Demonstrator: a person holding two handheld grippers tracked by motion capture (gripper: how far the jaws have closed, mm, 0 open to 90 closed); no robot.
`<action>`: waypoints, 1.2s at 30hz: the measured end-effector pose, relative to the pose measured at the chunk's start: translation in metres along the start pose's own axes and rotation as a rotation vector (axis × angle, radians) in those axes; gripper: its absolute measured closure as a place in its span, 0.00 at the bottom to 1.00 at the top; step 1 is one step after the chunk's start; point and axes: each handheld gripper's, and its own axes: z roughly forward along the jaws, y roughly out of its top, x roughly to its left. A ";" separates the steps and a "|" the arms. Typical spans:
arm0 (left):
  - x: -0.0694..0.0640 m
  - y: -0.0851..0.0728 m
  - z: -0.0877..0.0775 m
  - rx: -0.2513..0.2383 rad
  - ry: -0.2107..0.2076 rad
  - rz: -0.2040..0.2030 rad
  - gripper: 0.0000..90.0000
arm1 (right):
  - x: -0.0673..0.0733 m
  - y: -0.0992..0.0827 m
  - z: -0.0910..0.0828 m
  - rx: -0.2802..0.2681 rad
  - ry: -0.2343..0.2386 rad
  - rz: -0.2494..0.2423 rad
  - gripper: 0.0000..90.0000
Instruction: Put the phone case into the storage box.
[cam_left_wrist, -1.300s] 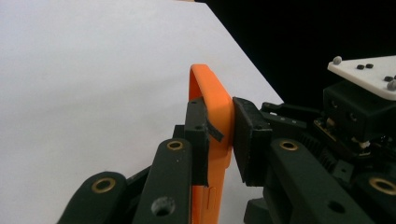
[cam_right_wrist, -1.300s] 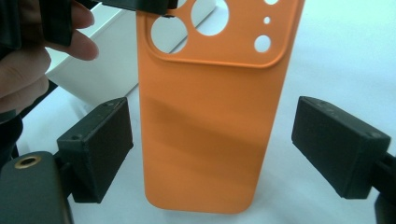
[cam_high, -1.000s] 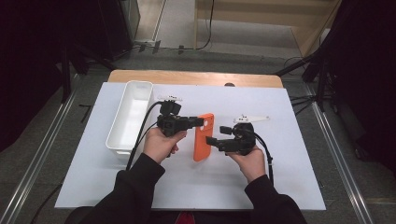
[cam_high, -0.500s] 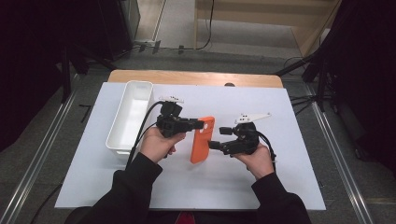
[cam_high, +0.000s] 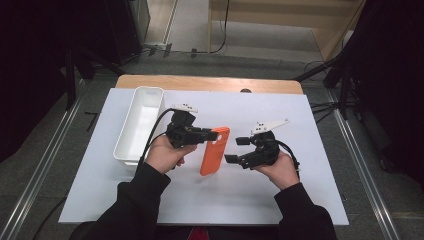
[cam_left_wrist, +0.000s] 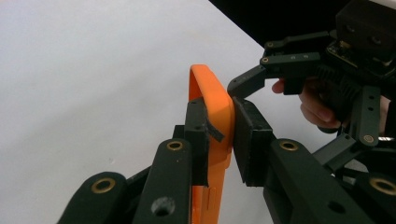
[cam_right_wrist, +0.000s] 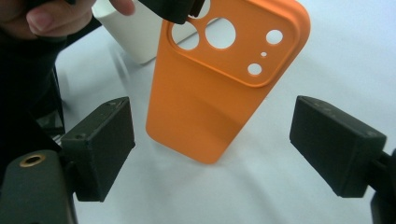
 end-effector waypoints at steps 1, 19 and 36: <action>0.000 0.000 0.000 0.000 -0.011 0.004 0.86 | 0.000 0.000 0.000 0.004 0.007 -0.002 0.14; -0.006 0.001 -0.005 0.059 -0.086 0.108 0.86 | 0.001 0.003 -0.002 0.054 0.051 -0.109 0.14; -0.004 -0.001 -0.007 0.079 -0.167 0.153 0.86 | -0.007 0.013 -0.009 0.077 0.091 -0.131 0.14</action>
